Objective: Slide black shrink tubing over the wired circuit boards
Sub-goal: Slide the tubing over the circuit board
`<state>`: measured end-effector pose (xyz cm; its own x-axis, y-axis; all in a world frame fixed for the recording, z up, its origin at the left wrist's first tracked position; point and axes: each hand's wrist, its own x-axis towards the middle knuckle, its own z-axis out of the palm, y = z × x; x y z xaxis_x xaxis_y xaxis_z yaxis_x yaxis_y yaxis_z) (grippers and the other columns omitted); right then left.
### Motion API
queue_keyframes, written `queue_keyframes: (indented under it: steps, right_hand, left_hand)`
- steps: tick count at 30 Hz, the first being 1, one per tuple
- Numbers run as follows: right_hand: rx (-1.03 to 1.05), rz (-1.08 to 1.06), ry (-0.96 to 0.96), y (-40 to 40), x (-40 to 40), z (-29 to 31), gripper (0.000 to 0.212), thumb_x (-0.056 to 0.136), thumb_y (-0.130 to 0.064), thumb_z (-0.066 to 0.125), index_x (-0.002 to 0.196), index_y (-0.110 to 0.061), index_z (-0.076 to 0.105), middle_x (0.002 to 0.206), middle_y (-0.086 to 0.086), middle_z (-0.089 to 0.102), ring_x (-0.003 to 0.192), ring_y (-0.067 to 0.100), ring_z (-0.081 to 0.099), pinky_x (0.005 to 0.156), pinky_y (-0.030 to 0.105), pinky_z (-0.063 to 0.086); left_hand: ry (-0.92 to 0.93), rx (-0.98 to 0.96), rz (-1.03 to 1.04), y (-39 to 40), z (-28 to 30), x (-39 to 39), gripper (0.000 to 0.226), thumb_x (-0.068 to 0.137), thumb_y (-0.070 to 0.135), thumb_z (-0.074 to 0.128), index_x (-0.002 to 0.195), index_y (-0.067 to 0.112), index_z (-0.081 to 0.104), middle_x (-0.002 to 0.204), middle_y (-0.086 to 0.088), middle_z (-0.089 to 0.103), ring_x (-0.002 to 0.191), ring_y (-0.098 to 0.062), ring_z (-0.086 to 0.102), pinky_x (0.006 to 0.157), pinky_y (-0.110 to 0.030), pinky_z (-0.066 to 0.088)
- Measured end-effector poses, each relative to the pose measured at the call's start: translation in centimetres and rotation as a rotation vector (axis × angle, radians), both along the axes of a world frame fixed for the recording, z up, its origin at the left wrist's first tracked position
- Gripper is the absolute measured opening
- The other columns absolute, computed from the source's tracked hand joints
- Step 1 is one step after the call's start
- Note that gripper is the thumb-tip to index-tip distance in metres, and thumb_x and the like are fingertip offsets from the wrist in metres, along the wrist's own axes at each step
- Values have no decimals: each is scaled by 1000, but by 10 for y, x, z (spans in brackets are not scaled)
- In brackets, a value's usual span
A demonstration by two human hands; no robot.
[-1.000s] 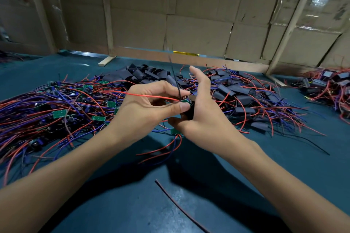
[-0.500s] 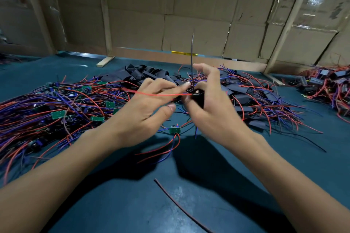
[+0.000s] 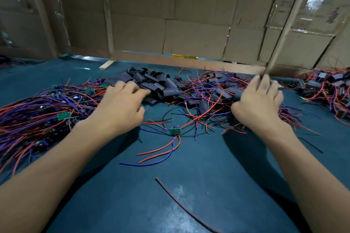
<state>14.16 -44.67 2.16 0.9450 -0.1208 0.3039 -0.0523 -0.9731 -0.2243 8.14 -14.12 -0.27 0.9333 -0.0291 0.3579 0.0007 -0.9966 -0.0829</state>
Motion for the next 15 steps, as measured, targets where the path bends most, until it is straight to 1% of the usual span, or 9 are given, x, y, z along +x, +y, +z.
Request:
queue_keyframes:
  steps: [2, 3, 4, 6, 8, 9, 11, 13, 15]
  right_hand:
    - [51, 161, -355, 22, -14, 7, 85, 73, -22, 47, 153, 2, 26, 159, 24, 25, 150, 42, 19, 121, 53, 14]
    - [82, 320, -522, 34, -23, 8, 77, 73, -19, 45, 147, 0, 38, 152, 22, 39, 144, 40, 32, 118, 51, 23]
    - [122, 519, -586, 46, -31, 8, 64, 77, -16, 46, 139, -2, 48, 142, 18, 50, 135, 37, 44, 113, 48, 32]
    - [78, 904, -353, 64, -45, 1, 42, 90, -13, 53, 131, -10, 60, 129, 8, 64, 122, 29, 57, 106, 43, 41]
    - [-186, 1034, -53, 72, -49, -14, 32, 97, -24, 57, 127, -17, 66, 121, 4, 68, 117, 27, 59, 101, 40, 43]
    - [-258, 1035, -1, 74, -47, -21, 31, 99, -28, 57, 127, -19, 66, 118, 4, 67, 115, 27, 58, 100, 39, 43]
    - [-239, 1004, 32, 73, -43, -25, 29, 99, -30, 58, 125, -20, 65, 115, 4, 64, 114, 26, 57, 97, 37, 44]
    - [-149, 1015, 18, 67, -40, -24, 23, 95, -27, 64, 117, -20, 67, 108, 1, 64, 107, 23, 59, 93, 37, 47]
    - [-102, 1026, 3, 59, -36, -21, 18, 88, -22, 67, 106, -20, 67, 99, -2, 62, 95, 19, 59, 86, 36, 49]
  left_hand:
    - [8, 27, 185, 13, -3, 3, 51, 97, 37, 44, 144, 20, 46, 138, -11, 48, 124, -35, 40, 102, -47, 37]
    - [46, 15, 225, 18, -5, 4, 49, 99, 38, 42, 143, 17, 47, 139, -13, 48, 126, -36, 41, 102, -47, 37]
    - [99, 6, 233, 21, -7, 5, 49, 101, 41, 40, 143, 17, 47, 141, -13, 49, 128, -36, 41, 104, -47, 37]
    - [139, -15, 196, 22, -10, 7, 53, 103, 46, 38, 148, 19, 43, 144, -12, 47, 131, -36, 40, 106, -47, 36]
    - [26, -50, 120, 17, -9, 8, 57, 102, 46, 42, 152, 19, 38, 143, -12, 47, 130, -37, 42, 105, -48, 37]
    - [-53, -50, 62, 13, -7, 9, 58, 101, 43, 45, 152, 16, 38, 142, -13, 47, 127, -38, 44, 103, -48, 39]
    - [-150, -26, -50, 5, -2, 19, 58, 100, 36, 50, 152, 13, 38, 143, -13, 45, 124, -38, 45, 99, -50, 43]
    - [-108, 5, -79, 3, 8, 34, 59, 101, 32, 52, 154, 15, 33, 151, -10, 38, 132, -35, 40, 101, -49, 42]
    - [1, 88, -69, 3, 13, 48, 53, 101, 29, 52, 150, 18, 38, 150, -7, 40, 134, -33, 39, 102, -47, 40]
